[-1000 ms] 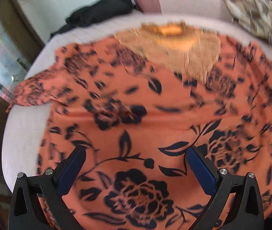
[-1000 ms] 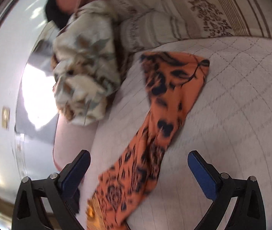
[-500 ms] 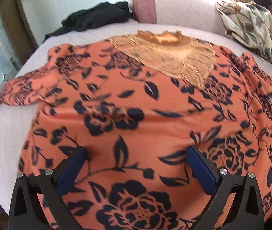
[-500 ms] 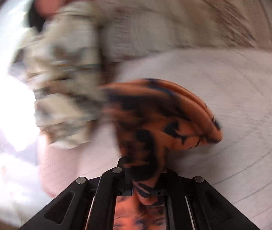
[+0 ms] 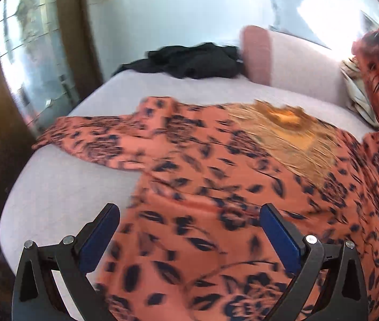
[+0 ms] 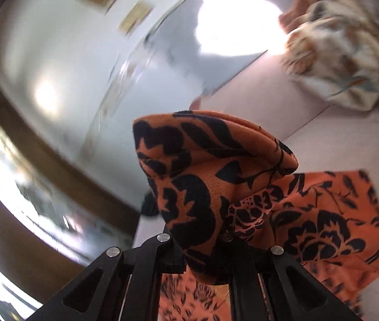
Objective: Fold small clothes
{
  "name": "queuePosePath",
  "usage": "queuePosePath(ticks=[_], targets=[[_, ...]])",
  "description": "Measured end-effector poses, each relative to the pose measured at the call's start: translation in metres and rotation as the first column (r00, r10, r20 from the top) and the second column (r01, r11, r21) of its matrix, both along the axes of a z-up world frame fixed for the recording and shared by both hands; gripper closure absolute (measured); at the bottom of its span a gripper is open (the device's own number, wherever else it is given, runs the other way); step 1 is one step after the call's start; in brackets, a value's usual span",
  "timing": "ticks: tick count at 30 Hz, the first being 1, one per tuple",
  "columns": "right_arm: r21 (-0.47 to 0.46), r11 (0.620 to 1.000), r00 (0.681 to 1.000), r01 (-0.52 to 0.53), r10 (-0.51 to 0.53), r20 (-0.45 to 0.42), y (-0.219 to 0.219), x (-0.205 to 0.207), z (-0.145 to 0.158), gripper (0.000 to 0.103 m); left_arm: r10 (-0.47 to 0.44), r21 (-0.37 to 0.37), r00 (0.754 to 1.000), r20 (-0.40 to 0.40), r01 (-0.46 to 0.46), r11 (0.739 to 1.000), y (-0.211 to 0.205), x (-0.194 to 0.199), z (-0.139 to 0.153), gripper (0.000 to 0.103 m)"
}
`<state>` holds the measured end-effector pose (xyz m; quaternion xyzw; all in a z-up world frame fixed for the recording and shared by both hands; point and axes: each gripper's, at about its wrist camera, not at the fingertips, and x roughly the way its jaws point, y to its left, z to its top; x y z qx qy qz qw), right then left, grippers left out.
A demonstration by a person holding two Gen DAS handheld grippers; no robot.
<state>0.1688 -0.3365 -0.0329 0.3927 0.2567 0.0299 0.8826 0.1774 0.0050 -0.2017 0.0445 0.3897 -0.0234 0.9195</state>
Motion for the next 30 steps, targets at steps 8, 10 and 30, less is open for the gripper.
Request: queuePosePath(ticks=[8,10,30], targets=[[-0.218,0.909,0.911,-0.355,0.285,-0.298,0.178,0.064,-0.075,0.092,0.169,-0.025,0.986,-0.002,-0.169,0.985,0.062,0.005,0.003,0.000],[-0.252,0.856,0.866,-0.452,0.354,-0.352,0.202,0.054,-0.082,0.092,0.197,-0.046,0.980,-0.016,-0.197,0.979,0.071,0.007,0.002,0.000],[-0.041,0.881,0.882,-0.471,0.471,-0.017,0.182,0.018,-0.052,0.018,0.215,0.008,0.977,0.012,-0.215,0.977,0.059,0.009,0.000,0.000]])
